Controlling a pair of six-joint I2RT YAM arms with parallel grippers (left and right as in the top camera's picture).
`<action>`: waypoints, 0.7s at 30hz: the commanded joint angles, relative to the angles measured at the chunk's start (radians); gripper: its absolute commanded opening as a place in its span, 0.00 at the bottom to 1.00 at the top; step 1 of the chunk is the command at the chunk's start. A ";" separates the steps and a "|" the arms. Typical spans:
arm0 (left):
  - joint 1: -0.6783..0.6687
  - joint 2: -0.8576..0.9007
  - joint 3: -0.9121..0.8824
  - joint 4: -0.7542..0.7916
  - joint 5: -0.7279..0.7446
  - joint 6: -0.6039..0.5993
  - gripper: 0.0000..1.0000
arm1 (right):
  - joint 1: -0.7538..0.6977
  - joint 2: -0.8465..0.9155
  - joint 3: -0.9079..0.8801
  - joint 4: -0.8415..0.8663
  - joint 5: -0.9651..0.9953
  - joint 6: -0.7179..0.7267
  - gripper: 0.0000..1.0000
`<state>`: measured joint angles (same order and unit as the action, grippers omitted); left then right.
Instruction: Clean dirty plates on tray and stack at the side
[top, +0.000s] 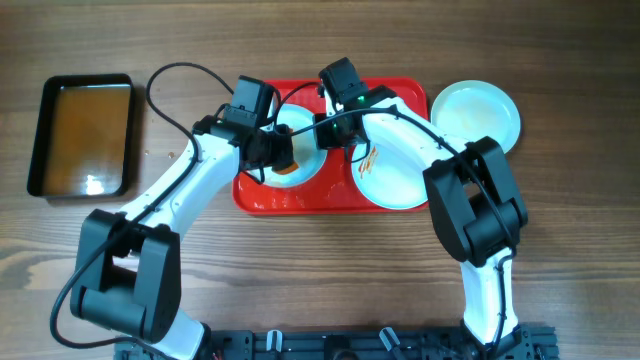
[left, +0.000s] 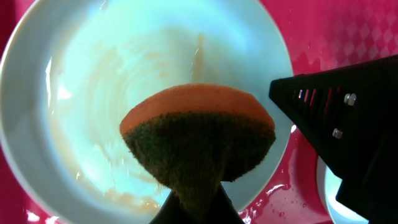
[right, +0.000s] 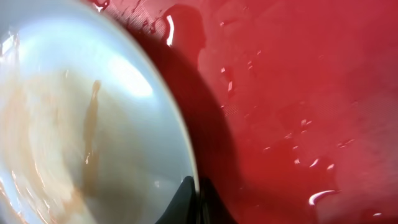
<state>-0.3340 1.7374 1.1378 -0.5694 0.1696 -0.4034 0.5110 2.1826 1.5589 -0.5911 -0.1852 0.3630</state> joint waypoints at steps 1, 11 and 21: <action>-0.020 0.045 -0.006 0.004 0.030 -0.024 0.04 | -0.003 0.019 -0.010 -0.004 -0.023 0.033 0.04; -0.014 0.190 -0.008 0.014 -0.318 -0.024 0.04 | -0.003 0.019 -0.010 -0.006 -0.018 0.029 0.04; -0.014 0.236 0.001 0.176 -1.017 0.194 0.04 | -0.003 0.019 -0.010 -0.024 0.036 0.029 0.04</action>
<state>-0.3695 1.9476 1.1526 -0.4416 -0.5133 -0.3538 0.5209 2.1826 1.5593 -0.6006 -0.1978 0.3965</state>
